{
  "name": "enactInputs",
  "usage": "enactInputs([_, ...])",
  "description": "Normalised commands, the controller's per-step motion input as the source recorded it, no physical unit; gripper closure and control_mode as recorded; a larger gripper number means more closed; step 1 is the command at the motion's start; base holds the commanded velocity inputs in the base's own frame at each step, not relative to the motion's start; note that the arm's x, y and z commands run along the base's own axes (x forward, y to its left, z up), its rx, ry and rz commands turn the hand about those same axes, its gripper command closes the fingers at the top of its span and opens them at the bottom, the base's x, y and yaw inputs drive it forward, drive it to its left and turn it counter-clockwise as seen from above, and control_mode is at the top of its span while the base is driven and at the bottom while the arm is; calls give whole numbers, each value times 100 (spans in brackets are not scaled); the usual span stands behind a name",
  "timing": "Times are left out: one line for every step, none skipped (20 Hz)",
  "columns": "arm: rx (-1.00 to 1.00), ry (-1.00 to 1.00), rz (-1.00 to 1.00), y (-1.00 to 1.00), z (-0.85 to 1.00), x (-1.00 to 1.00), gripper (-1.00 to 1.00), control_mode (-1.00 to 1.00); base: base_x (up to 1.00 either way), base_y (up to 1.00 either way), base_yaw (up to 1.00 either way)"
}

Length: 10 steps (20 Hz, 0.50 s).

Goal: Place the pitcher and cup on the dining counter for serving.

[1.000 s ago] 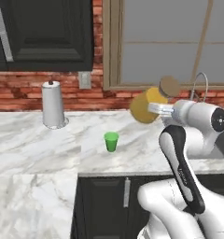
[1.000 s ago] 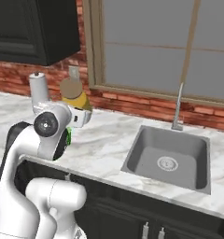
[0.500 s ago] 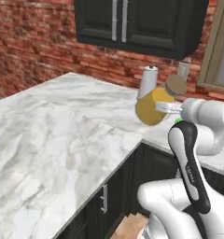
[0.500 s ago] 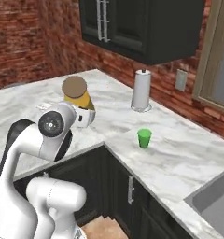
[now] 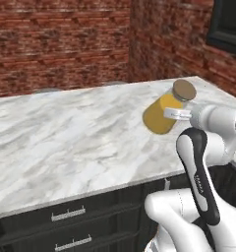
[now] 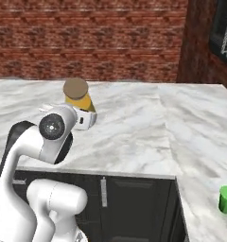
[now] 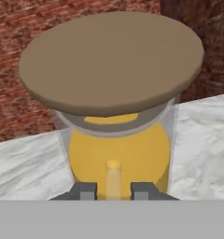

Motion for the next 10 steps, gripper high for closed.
enactInputs([0,0,0,0,0,0,100,100,-11,0,100])
enactInputs([0,0,0,0,0,0,100,100,-17,0,100])
enactInputs([0,0,0,0,0,0,100,100,-8,6,99])
enactInputs([0,0,0,0,0,0,100,100,0,0,59])
enactInputs([0,0,0,0,0,0,100,100,0,0,33])
enactInputs([0,0,0,0,0,0,100,100,6,0,15])
enactInputs([0,0,0,0,0,0,100,100,11,0,7])
enactInputs([0,0,0,0,0,0,100,100,10,0,5])
enactInputs([0,0,0,0,0,0,100,100,11,0,4])
enactInputs([0,0,0,0,0,0,100,100,7,0,3])
